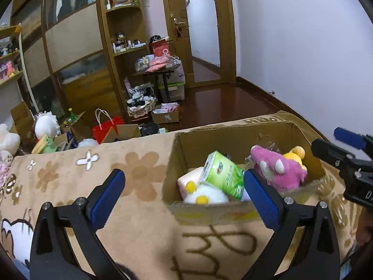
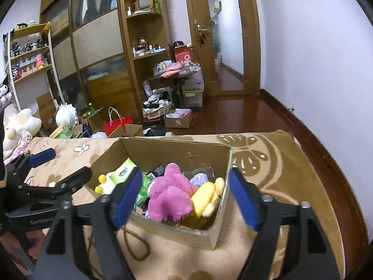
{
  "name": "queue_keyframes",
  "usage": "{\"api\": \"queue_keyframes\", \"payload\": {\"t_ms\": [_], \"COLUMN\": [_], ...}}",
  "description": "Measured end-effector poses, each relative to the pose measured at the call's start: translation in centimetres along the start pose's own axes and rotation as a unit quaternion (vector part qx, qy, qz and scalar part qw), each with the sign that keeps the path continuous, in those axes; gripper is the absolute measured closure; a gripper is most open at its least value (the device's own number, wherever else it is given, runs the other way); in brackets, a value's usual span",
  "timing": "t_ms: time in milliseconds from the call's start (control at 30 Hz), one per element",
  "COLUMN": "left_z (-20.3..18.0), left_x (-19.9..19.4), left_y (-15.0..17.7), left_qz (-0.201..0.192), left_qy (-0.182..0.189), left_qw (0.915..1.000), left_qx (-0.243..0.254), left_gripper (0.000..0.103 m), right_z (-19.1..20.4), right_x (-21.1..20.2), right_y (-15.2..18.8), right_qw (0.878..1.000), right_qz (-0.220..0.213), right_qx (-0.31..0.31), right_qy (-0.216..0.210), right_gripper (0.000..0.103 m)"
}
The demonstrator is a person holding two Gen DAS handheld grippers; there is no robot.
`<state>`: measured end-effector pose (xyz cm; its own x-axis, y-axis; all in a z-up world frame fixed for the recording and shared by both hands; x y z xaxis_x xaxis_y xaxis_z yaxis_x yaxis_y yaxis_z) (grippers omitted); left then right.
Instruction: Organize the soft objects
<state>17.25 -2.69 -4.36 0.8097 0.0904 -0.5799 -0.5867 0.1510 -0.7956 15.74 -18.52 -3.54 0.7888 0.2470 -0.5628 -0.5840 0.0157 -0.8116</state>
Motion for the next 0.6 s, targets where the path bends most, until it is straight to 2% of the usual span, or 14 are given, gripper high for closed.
{"api": "queue_keyframes", "payload": {"t_ms": [167, 333, 600], "left_z": [1.6, 3.4, 4.6], "left_x": [-3.0, -6.1, -11.3], "left_y": [0.6, 0.5, 1.1], "left_qz": [-0.008, -0.018, -0.049], "left_qy": [-0.020, -0.027, -0.044], "left_qw": [0.9997, 0.9992, 0.9975], "left_qx": [-0.007, -0.025, -0.025], "left_gripper": [0.002, 0.002, 0.001], "right_z": [0.7, 0.7, 0.5], "right_x": [-2.7, -5.9, -10.4], "right_y": [-0.5, -0.8, -0.8], "right_qw": [1.000, 0.999, 0.997], "right_qz": [-0.011, -0.029, -0.054], "right_qx": [-0.010, -0.015, -0.014], "right_qy": [0.013, 0.026, 0.046], "right_gripper": [0.000, 0.000, 0.000]}}
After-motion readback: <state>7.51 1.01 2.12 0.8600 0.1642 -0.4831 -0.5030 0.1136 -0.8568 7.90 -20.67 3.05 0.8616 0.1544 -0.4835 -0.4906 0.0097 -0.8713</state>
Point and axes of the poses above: each gripper's, at about its wrist camera, not at the fingertips, and x roughly the way its jaws point, z to its left, y to its underside, the point moved 7 cm from there along x, roughly the way its jaws point, and after that the axes turned 7 degrees about -y, right-handed, at the moved point
